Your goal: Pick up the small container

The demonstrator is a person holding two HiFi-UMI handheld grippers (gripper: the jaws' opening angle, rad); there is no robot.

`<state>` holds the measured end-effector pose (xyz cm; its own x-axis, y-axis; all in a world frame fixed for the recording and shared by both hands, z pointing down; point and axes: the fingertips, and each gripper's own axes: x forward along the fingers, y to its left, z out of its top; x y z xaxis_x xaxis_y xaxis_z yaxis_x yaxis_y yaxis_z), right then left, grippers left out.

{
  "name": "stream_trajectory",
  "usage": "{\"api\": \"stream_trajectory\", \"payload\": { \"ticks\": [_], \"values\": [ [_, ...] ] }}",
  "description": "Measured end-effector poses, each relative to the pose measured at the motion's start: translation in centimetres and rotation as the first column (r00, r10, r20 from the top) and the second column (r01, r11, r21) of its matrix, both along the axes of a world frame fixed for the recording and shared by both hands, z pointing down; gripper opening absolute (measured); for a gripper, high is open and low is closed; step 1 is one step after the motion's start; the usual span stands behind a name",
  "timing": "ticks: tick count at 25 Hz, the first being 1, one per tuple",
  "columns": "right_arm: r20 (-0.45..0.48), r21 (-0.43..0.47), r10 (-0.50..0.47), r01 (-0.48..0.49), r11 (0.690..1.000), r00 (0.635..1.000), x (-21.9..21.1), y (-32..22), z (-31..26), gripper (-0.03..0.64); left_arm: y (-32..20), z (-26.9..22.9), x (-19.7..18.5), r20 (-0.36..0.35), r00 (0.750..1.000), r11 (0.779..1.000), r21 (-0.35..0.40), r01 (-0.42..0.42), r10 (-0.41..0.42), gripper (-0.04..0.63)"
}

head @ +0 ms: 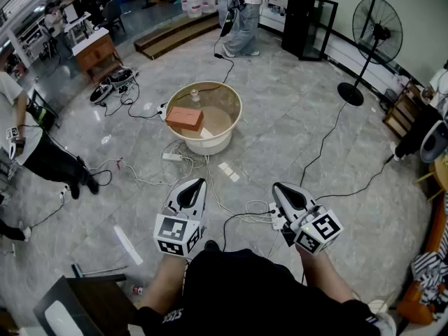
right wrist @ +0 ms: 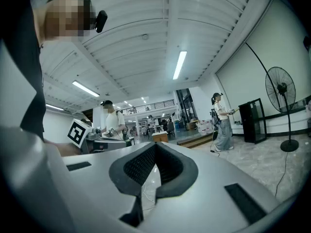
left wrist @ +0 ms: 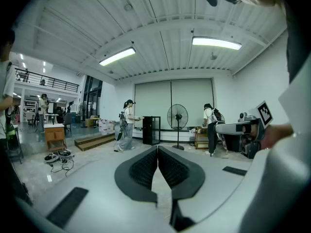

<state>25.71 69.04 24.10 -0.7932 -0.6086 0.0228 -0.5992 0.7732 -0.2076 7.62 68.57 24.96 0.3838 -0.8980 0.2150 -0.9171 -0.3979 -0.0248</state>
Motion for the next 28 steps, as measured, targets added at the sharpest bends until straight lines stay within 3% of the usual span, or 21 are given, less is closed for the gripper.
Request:
{"api": "stream_trajectory", "payload": {
  "ticks": [12,18,28],
  "values": [
    [-0.02,-0.014,-0.008,0.008,1.0,1.0,2.5,0.3,0.4,0.011,-0.3,-0.1,3.3,0.0,1.0,1.0,0.002,-0.01,0.01,0.018],
    [0.023,-0.079,0.002,0.0,0.997,1.0,4.8,-0.1,1.9,0.014,-0.7,1.5,5.2,0.008,1.0,0.999,-0.036,-0.02,0.02,0.018],
    [0.055,-0.137,0.035,-0.028,0.99,0.998,6.0,-4.5,3.7,0.014,-6.2,2.9,9.3,0.017,0.993,0.992,-0.06,-0.113,0.114,0.018]
  ]
}}
